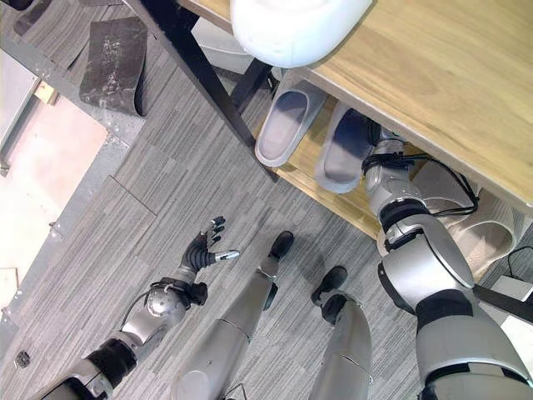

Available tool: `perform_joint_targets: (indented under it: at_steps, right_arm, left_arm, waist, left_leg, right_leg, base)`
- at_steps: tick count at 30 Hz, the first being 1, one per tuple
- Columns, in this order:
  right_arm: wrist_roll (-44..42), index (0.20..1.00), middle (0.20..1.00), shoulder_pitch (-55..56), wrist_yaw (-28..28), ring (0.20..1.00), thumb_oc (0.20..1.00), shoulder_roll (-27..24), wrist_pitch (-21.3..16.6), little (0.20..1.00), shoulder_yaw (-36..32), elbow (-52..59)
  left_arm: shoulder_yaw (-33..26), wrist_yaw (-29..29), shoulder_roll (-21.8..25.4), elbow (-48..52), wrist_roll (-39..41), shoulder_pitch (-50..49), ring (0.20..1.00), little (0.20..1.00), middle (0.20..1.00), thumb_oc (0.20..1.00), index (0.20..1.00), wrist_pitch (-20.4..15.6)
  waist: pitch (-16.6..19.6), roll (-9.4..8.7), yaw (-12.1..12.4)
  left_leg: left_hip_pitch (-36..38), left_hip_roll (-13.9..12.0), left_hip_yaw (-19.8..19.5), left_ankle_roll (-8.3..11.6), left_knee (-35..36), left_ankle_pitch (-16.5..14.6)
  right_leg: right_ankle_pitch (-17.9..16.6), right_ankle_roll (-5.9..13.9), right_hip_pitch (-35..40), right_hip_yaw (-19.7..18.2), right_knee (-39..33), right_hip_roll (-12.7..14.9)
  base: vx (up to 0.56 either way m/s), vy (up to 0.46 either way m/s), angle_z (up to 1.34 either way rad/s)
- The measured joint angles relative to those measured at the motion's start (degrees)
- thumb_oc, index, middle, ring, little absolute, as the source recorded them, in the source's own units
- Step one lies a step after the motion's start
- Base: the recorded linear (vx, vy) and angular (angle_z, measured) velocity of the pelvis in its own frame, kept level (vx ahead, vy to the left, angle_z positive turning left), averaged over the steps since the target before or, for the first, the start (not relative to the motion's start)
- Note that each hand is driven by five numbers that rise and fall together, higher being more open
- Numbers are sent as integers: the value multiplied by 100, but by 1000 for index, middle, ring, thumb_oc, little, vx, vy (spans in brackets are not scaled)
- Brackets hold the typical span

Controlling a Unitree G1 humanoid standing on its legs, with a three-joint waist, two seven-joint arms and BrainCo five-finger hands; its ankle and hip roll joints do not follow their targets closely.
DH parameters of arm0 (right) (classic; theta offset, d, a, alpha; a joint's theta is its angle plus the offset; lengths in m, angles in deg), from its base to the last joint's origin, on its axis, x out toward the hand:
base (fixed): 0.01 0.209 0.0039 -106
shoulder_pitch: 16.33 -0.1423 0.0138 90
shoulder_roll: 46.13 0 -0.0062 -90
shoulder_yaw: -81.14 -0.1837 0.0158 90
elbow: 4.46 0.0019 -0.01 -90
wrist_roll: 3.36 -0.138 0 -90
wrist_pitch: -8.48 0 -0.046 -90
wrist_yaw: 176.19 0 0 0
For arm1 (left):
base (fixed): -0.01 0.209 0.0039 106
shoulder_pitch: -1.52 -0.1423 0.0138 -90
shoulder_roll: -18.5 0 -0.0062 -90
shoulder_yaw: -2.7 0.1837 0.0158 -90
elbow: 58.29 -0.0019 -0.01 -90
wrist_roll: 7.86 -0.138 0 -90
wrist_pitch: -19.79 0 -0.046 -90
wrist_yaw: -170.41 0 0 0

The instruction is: Arrange the slippers neatly on the shoe rack.

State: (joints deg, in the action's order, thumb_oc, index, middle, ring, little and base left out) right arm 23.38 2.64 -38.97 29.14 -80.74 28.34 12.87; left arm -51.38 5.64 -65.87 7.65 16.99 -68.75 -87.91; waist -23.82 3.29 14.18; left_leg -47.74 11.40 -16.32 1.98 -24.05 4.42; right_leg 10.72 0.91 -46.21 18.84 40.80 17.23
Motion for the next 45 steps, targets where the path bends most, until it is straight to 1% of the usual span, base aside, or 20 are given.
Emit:
perform_joint_targets:
  at_steps: [2, 3, 4, 6, 9, 11, 14, 15, 18, 20, 21, 22, 23, 26, 28, 32, 37, 39, 41, 45]
  right_arm:
    - [-44, 200, 200, -37, 28, 200, 200, 87, 84, 200, 5, 0]
    - [-60, 241, 241, -60, 50, 241, 241, 149, 103, 241, 1, -4]
    - [-92, 1000, 1000, -72, 61, 1000, 1000, 231, 97, 1000, 1, -2]
    - [-116, 1000, 1000, -96, 171, 1000, 1000, 384, 104, 1000, 7, -17]
    - [-313, 1000, 1000, -158, 309, 1000, 1000, 683, 139, 1000, -6, -24]
    - [-325, 1000, 1000, -190, 347, 1000, 1000, 705, 178, 1000, -8, -39]
    - [-470, 1000, 1000, -291, 422, 1000, 1000, 861, 201, 1000, -19, -28]
    - [-556, 1000, 1000, -300, 424, 1000, 1000, 938, 148, 1000, -204, 12]
    - [-889, 1000, 1000, -283, 429, 1000, 1000, 1013, 64, 1000, -470, 236]
    - [-1775, 1000, 1000, -123, 374, 1000, 1000, 1107, -176, 1000, -1254, 989]
    - [-2087, 1000, 1000, -128, 280, 1000, 1000, 1170, -322, 1000, -1343, 1127]
    - [-2633, 1000, 1000, 143, 222, 1000, 1000, 1294, -575, 1000, -1805, 1636]
    - [-2881, 1000, 1000, 262, 146, 1000, 1000, 1372, -691, 1000, -1958, 1820]
    - [-4081, 1000, 1000, 796, -7, 1000, 1000, 1799, -1166, 1000, -2287, 2311]
    - [-4423, 1000, 1000, 1281, 43, 1000, 1000, 1944, -1357, 1000, -2307, 2843]
    - [-4885, 1000, 1000, 1534, 228, 1000, 1000, 2033, -1707, 1000, -2351, 3048]
    - [-5544, 1000, 1000, 1559, 457, 1000, 1000, 2217, -2012, 1000, -2482, 3041]
    - [-5874, 1000, 1000, 1560, 588, 1000, 1000, 2279, -2102, 1000, -2423, 3045]
    - [-6179, 1000, 1000, 1558, 761, 1000, 1000, 2334, -2165, 1000, -2396, 3045]
    - [-6678, 1000, 1000, 1556, 1076, 1000, 1000, 2490, -2210, 1000, -2223, 3091]
  left_arm:
    - [11, 42, -127, -182, 4, 152, 1000, 1000, 1000, 1000, 1000, 0]
    - [11, 69, -172, -223, 6, 214, 1000, 1000, 1000, 1000, 1000, 0]
    - [13, 82, -210, -291, 5, 314, 1000, 1000, 1000, 1000, 1000, -1]
    - [11, 125, -210, -323, 13, 414, 1000, 1000, 1000, 1000, 1000, 4]
    - [8, 203, -215, -327, 110, 552, 1000, 1000, 1000, 1000, 1000, 8]
    - [5, 238, -222, -316, 110, 628, 1000, 1000, 1000, 1000, 1000, 7]
    - [-13, 298, -175, -321, 111, 706, 1000, 1000, 1000, 1000, 1000, 8]
    - [-8, 308, -181, -333, 112, 720, 1000, 1000, 1000, 1000, 1000, 17]
    - [-13, 348, -176, -327, 112, 792, 1000, 1000, 1000, 1000, 1000, 25]
    - [-64, 468, -198, -320, 111, 833, 1000, 1000, 1000, 1000, 1000, 49]
    - [-73, 519, -203, -321, 112, 866, 1000, 1000, 1000, 1000, 1000, 85]
    - [-87, 569, -211, -318, 109, 876, 1000, 1000, 1000, 1000, 1000, 115]
    - [-92, 595, -209, -319, 109, 876, 1000, 1000, 1000, 1000, 1000, 131]
    - [-128, 739, -206, -326, 104, 885, 1000, 1000, 1000, 1000, 1000, 212]
    - [-222, 746, -215, -328, 101, 856, 1000, 1000, 1000, 1000, 1000, 233]
    - [-260, 784, -203, -339, 101, 855, 1000, 1000, 1000, 1000, 1000, 288]
    - [-282, 794, -257, -342, 101, 847, 1000, 1000, 1000, 1000, 1000, 356]
    - [-285, 796, -271, -342, 101, 861, 1000, 1000, 1000, 1000, 1000, 387]
    - [-289, 795, -277, -339, 101, 865, 1000, 1000, 1000, 1000, 1000, 432]
    - [-292, 793, -280, -342, 102, 864, 1000, 1000, 1000, 1000, 1000, 465]
  waist:
    - [-8, -13, -15]
    - [-19, -30, -29]
    - [-43, -68, -40]
    - [-76, -123, -96]
    - [-115, -178, -156]
    - [-131, -204, -158]
    - [-203, -333, -189]
    - [-244, -349, -261]
    - [-308, -394, -329]
    - [-439, -411, -385]
    - [-512, -423, -430]
    - [-568, -431, -451]
    - [-585, -437, -455]
    - [-615, -451, -578]
    - [-632, -459, -606]
    - [-671, -487, -684]
    - [-673, -490, -730]
    - [-672, -489, -744]
    - [-672, -489, -751]
    - [-672, -489, -752]
  left_leg:
    - [0, -10, 5, 1, -1, -1]
    - [-1, -13, 4, 2, -1, -1]
    - [-1, -22, 4, 6, -2, 1]
    - [0, -23, 3, 49, -1, -27]
    - [-3, -33, 6, 21, 14, -41]
    - [-3, -34, 19, 21, 10, -40]
    - [-11, -77, 137, 20, 1, -42]
    - [-29, -81, 147, 20, 3, -42]
    - [-39, -101, 175, 10, -45, -50]
    - [-38, -116, 225, 4, -61, -54]
    - [-38, -133, 251, 3, -63, -56]
    - [-38, -135, 252, -2, -54, -60]
    - [-38, -134, 250, -2, -44, -60]
    - [-47, -142, 260, 6, -60, -71]
    - [-61, -151, 273, 29, -74, -74]
    - [-67, -174, 283, 33, -70, -82]
    - [-70, -195, 286, 33, -69, -84]
    - [-70, -201, 287, 30, -68, -87]
    - [-70, -210, 284, -20, -49, -120]
    - [-69, -235, 272, -15, -44, -122]
  right_leg:
    - [-3, -4, -2, 0, -2, -9]
    - [-2, -6, -6, -1, -1, -11]
    - [-7, -15, -10, -1, 0, -19]
    - [-9, -17, -13, -2, 6, -19]
    - [18, -52, -25, -15, -11, -30]
    - [26, -52, -33, -31, -11, -31]
    - [16, -48, -95, -166, -13, -84]
    - [10, -44, -107, -175, -16, -90]
    - [-2, -49, -109, -185, -21, -110]
    - [-28, -49, -108, -211, -21, -131]
    - [-40, -53, -113, -218, -26, -136]
    - [-44, -58, -114, -225, -31, -142]
    - [-47, -65, -114, -222, -36, -143]
    - [-51, -84, -109, -227, -56, -157]
    - [-74, -120, -109, -232, -79, -170]
    - [-107, -100, -102, -230, -116, -192]
    - [-111, -113, -103, -222, -127, -208]
    - [-109, -113, -103, -221, -126, -213]
    - [-108, -112, -102, -221, -130, -223]
    - [-105, -103, -97, -226, -152, -262]
  base:
    - [0, 0, 0]
    - [0, 0, 0]
    - [0, 0, 0]
    - [0, 0, 0]
    - [-1, 0, -3]
    - [-9, 4, -6]
    - [-19, 11, -15]
    - [-22, 6, -10]
    - [-35, 6, -5]
    - [-11, 4, -6]
    - [10, -1, -5]
    - [8, 2, -4]
    - [0, 0, 0]
    - [0, 0, 0]
    - [-4, -12, -5]
    - [-1, -5, -2]
    - [0, 0, 0]
    - [0, 0, 0]
    - [-4, -14, -2]
    - [-3, -15, -2]
